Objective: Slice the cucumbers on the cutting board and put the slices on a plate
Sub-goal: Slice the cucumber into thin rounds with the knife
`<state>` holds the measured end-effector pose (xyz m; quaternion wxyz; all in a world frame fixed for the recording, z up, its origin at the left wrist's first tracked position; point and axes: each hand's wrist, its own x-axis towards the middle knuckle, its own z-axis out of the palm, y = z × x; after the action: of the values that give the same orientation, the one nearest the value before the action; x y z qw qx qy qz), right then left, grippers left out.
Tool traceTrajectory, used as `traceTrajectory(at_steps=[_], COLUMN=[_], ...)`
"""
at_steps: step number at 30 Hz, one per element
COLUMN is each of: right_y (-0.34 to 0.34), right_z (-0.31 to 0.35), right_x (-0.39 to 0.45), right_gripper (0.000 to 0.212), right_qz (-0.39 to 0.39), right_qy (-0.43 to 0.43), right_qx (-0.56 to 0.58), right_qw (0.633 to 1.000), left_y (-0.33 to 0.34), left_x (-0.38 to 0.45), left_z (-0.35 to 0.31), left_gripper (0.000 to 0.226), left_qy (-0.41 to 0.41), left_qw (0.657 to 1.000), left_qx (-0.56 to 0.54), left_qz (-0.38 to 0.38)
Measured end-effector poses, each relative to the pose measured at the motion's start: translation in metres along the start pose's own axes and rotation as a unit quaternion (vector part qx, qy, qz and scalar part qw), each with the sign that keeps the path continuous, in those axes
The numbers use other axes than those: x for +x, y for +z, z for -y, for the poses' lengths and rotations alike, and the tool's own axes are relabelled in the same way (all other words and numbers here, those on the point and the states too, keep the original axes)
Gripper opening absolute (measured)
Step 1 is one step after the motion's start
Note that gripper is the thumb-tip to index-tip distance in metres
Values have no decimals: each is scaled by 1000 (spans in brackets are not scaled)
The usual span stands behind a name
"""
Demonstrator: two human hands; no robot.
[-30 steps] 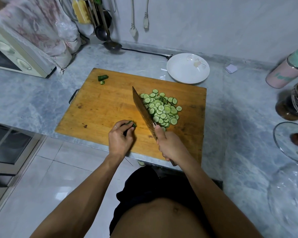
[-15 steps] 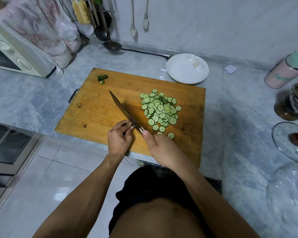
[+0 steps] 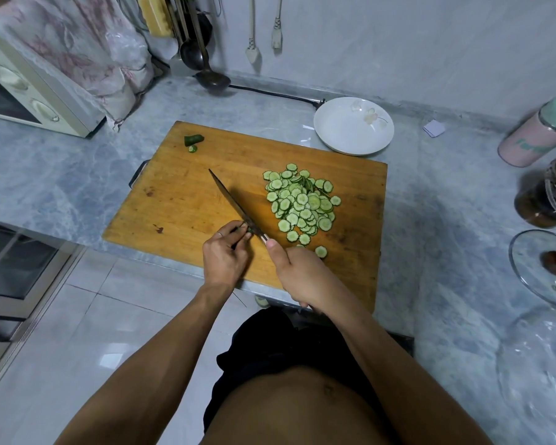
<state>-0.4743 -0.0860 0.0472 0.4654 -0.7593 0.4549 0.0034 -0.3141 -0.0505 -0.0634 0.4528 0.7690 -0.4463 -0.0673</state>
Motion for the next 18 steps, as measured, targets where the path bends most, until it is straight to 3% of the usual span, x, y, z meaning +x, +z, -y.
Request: traceTrajectory(at_steps=[9,14,18], right_y=[19,-4,-19], right_z=[-4,-25,-32], right_x=[21,19,15], right_gripper=[66,65,63], right_qz=[-19,4,-3], right_qy=[17,91,102], right_qx=[-4,123,165], right_qw=[1000,988,981], left_y=[-1,-7,-9], left_x=[0,1,5], left_z=[1,2,1], left_gripper=[19,22,22], left_qy=[17,10,17], left_qw=[1000,999,998], left_qx=[10,34,46], left_qz=[12,32,43])
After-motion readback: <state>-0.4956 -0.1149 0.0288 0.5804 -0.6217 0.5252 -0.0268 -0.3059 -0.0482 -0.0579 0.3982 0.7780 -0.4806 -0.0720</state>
